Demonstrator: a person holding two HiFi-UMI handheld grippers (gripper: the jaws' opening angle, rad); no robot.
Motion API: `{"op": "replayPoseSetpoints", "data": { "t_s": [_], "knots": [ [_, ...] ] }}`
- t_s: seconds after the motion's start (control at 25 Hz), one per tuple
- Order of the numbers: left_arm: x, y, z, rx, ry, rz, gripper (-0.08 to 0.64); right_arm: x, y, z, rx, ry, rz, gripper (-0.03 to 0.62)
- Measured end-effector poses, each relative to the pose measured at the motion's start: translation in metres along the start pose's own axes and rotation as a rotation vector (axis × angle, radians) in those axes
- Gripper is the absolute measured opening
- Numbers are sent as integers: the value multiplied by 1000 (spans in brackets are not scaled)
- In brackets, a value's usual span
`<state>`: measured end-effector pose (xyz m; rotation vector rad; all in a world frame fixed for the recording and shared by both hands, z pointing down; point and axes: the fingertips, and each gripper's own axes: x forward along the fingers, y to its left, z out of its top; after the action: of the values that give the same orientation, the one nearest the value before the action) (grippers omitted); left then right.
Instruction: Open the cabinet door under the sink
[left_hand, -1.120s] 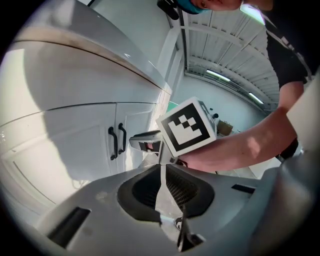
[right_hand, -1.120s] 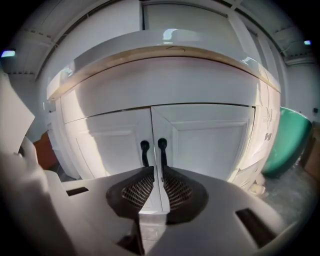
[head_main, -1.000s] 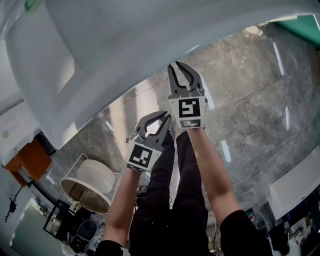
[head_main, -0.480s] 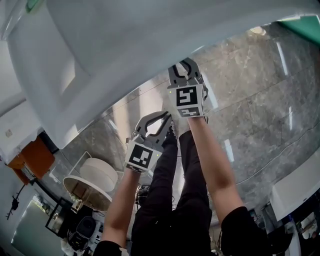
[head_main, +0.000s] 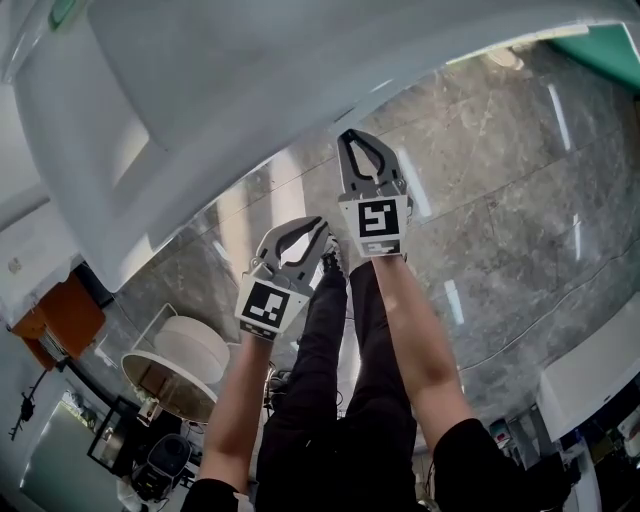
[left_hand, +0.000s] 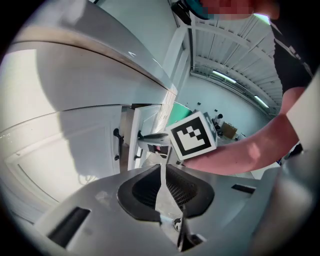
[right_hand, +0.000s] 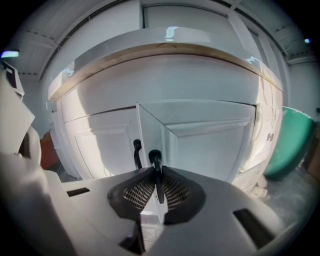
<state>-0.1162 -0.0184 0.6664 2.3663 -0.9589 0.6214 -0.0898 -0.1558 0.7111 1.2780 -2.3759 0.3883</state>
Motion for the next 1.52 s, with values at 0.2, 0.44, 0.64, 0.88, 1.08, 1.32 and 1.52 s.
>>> {"op": "replayPoseSetpoints", "data": {
  "t_s": [0.2, 0.44, 0.64, 0.88, 1.08, 1.32, 1.52],
  "knots": [
    [9, -4, 6, -11, -8, 3, 38, -27, -8, -12, 2, 2, -21, 94],
    [29, -15, 8, 5, 14, -13, 38, -61, -25, -31, 73, -6, -65, 97],
    [43, -24, 13, 17, 25, -23, 38, -86, -40, -43, 90, 16, -95, 95],
    [60, -36, 20, 32, 34, -39, 38, -122, -69, -61, 102, 44, -131, 94],
    [78, -46, 26, 29, 34, -49, 38, -151, -107, -77, 92, 48, -144, 87],
    [102, -69, 37, 38, 35, -75, 38, -161, -128, -81, -50, 49, -21, 89],
    [114, -84, 51, 48, 26, -93, 38, -175, -166, -91, -16, 77, -74, 84]
  ]
}}
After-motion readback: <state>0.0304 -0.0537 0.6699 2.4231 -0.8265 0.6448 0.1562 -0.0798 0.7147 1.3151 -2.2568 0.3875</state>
